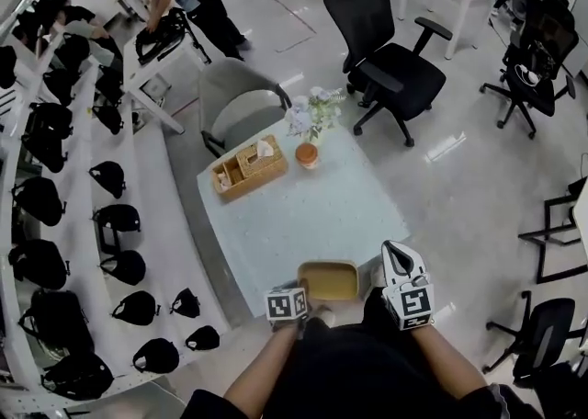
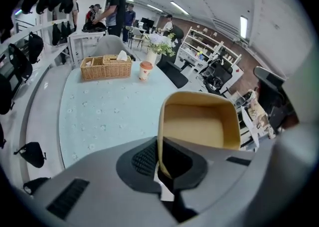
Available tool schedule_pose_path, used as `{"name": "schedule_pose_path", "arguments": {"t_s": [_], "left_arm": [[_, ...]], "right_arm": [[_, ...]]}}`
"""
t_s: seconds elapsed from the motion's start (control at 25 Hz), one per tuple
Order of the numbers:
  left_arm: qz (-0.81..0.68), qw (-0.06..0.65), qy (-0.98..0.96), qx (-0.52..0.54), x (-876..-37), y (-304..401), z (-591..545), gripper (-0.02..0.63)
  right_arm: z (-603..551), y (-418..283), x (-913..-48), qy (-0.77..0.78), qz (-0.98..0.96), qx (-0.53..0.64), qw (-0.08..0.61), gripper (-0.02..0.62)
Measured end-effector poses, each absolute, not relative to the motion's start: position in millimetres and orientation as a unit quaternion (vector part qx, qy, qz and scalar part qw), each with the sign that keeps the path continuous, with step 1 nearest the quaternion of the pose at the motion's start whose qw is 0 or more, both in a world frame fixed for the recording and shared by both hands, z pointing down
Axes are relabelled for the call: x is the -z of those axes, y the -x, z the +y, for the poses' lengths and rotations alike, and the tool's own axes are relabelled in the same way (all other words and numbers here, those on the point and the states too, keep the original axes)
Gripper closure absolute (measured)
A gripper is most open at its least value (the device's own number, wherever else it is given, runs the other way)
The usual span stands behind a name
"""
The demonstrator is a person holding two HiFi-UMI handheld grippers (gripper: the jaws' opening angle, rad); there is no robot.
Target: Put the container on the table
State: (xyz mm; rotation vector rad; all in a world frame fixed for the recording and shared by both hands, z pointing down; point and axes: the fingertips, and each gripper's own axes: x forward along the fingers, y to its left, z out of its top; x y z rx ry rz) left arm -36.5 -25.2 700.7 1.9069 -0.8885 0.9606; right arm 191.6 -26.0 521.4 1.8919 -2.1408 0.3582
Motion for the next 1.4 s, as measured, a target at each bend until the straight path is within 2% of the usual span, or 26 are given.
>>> {"name": "schedule_pose_path", "arguments": {"t_s": [0.88,1.4], "left_arm": [[-0.481,0.462,-0.667,-0.333,-710.1,-32.1,-78.8,0.597],[-0.486,0.499,-0.651,-0.302,-754.9,-64.5,-173.7,0.597]], "right_arm": [[-126.9,-268.2,-554.9,-0.521,-0.830,-0.148,0.130,0.597],[-174.0,-267.2,-584.8,-0.520,-0.822,-0.172,0.157,0.597]]}}
